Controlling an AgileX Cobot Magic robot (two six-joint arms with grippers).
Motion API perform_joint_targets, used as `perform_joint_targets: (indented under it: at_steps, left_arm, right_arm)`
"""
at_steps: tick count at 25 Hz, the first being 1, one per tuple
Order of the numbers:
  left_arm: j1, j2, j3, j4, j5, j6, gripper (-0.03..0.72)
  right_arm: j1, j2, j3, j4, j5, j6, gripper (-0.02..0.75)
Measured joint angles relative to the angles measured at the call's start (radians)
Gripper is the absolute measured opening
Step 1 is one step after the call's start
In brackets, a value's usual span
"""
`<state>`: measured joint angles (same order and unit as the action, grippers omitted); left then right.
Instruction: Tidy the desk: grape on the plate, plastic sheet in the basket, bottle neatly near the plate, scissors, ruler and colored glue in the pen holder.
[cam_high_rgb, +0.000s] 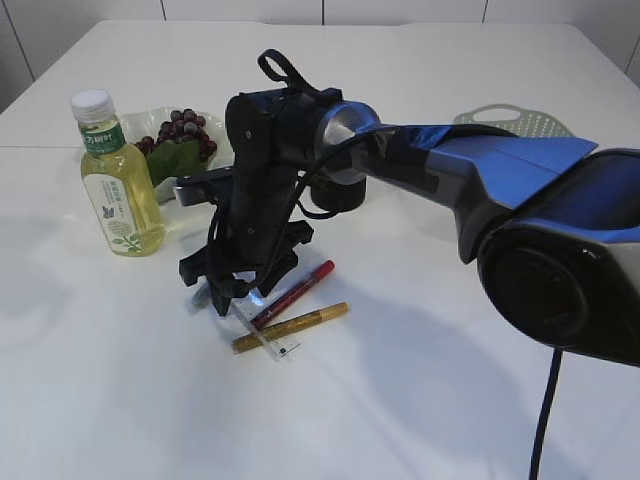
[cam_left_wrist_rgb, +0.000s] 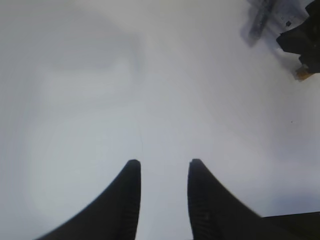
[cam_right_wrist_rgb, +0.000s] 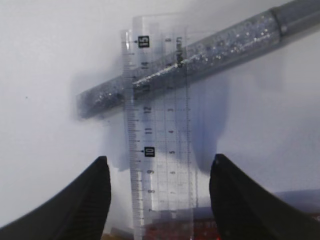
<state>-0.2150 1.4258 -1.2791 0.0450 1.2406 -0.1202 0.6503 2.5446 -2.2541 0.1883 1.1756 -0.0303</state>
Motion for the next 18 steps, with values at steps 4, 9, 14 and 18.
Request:
perform_joint_targets:
  at_steps: [4,9,14,18]
  left_arm:
    - [0.000,0.000,0.000,0.000,0.000,0.000,0.239]
    - [0.000,0.000,0.000,0.000,0.000,0.000,0.239]
    - [0.000,0.000,0.000,0.000,0.000,0.000,0.239]
    - [0.000,0.000,0.000,0.000,0.000,0.000,0.239]
  right_arm:
    - [0.000,0.008,0.000,0.000,0.017,0.000,0.492]
    - [0.000,0.008,-0.002,0.000,0.019,0.000,0.492]
    - [0.000,0.008,-0.002,0.000,0.021,0.000,0.430]
    - [0.000,0.010,-0.002,0.000,0.027,0.000,0.311]
